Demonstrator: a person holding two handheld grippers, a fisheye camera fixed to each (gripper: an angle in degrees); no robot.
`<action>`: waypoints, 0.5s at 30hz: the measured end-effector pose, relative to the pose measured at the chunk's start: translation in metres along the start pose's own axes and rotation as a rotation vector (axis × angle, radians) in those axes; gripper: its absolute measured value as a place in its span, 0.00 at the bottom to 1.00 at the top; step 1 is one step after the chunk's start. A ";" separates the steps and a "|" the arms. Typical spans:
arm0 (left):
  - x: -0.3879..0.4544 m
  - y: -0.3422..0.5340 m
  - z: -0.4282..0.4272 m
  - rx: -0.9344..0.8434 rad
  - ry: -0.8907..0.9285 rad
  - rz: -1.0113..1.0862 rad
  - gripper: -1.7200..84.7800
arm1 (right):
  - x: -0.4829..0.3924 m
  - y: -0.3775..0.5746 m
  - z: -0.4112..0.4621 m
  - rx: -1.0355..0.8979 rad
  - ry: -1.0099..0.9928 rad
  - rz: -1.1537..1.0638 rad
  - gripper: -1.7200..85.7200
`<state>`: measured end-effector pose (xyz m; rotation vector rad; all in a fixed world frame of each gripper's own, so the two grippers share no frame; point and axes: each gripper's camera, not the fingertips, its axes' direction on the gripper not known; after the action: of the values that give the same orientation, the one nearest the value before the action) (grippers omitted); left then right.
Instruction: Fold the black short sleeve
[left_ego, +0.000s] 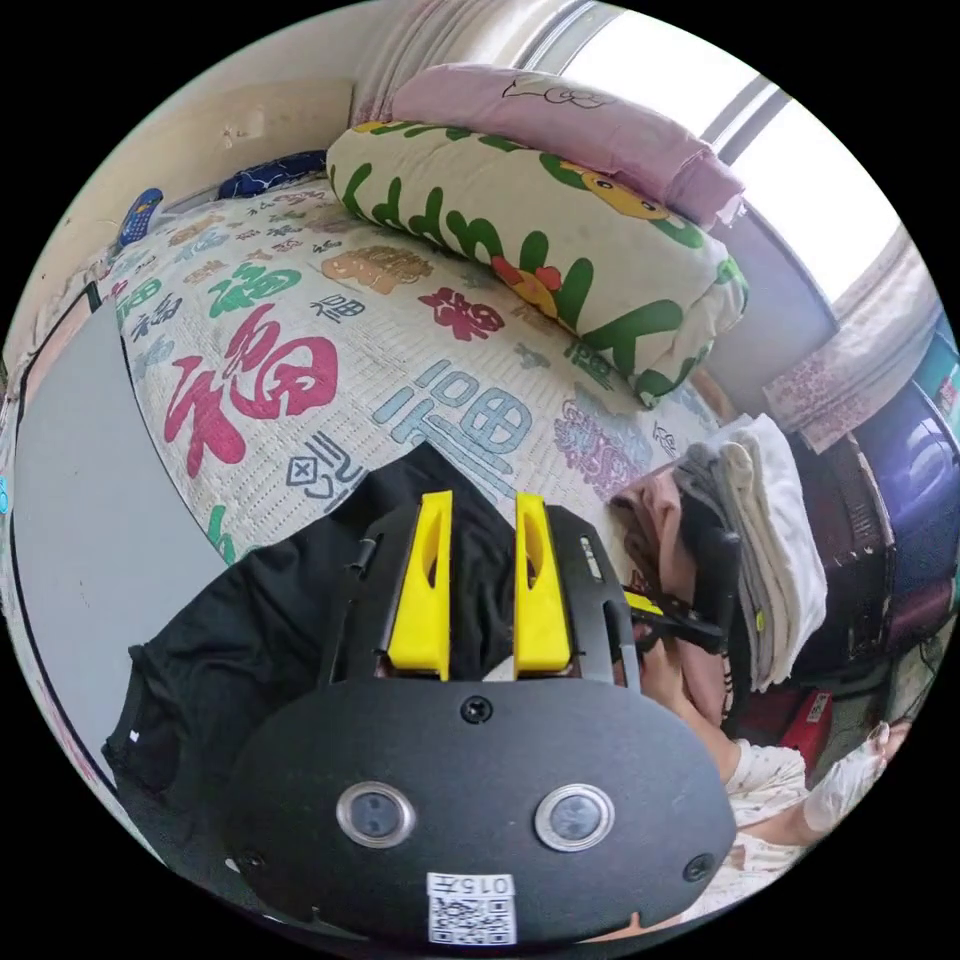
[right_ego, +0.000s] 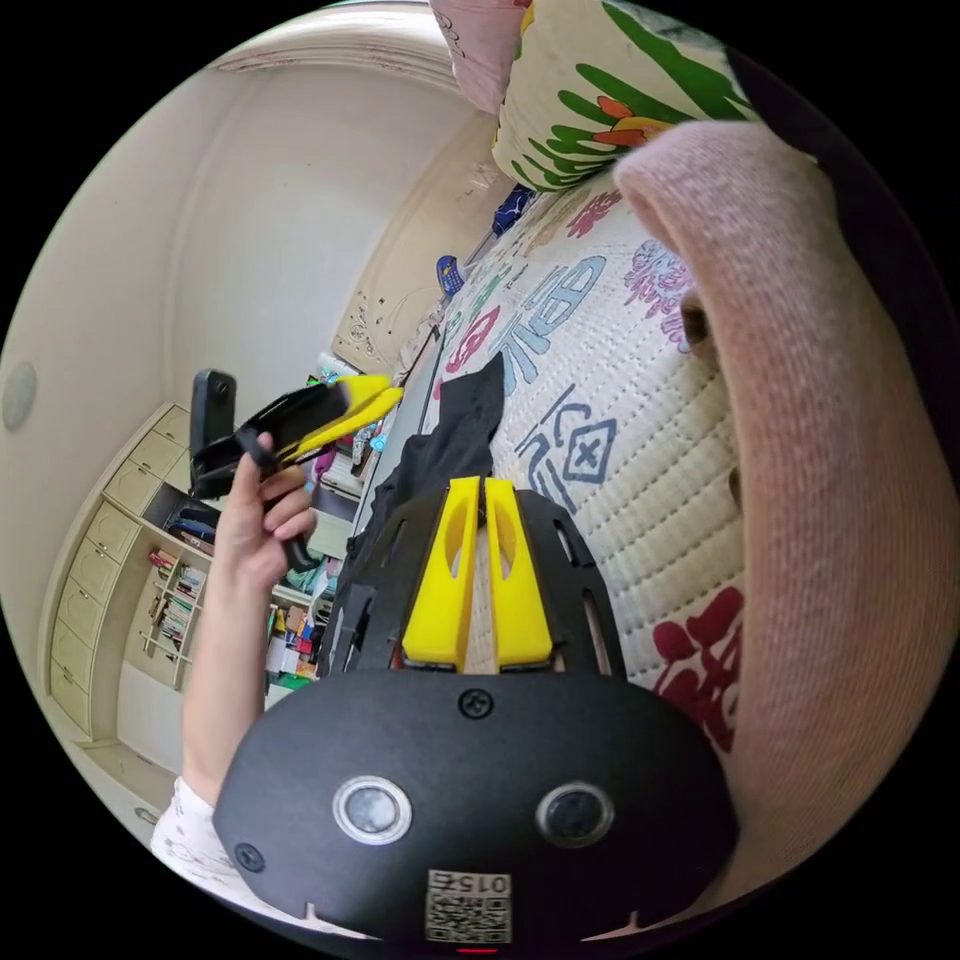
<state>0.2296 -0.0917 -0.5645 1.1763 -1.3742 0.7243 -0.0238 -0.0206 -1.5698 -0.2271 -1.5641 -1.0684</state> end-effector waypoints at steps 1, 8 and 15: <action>0.003 -0.007 0.009 -0.010 -0.024 -0.012 0.14 | 0.002 0.001 0.002 -0.001 0.000 0.000 0.02; 0.021 -0.040 0.063 -0.086 -0.205 -0.147 0.15 | 0.031 0.016 0.024 0.001 -0.007 0.000 0.02; 0.037 -0.019 0.045 -0.049 -0.277 -0.157 0.05 | 0.068 0.050 0.043 0.004 -0.007 0.001 0.02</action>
<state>0.2367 -0.1478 -0.5410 1.3658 -1.4975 0.4254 -0.0414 0.0112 -1.4821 -0.2295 -1.5722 -1.0652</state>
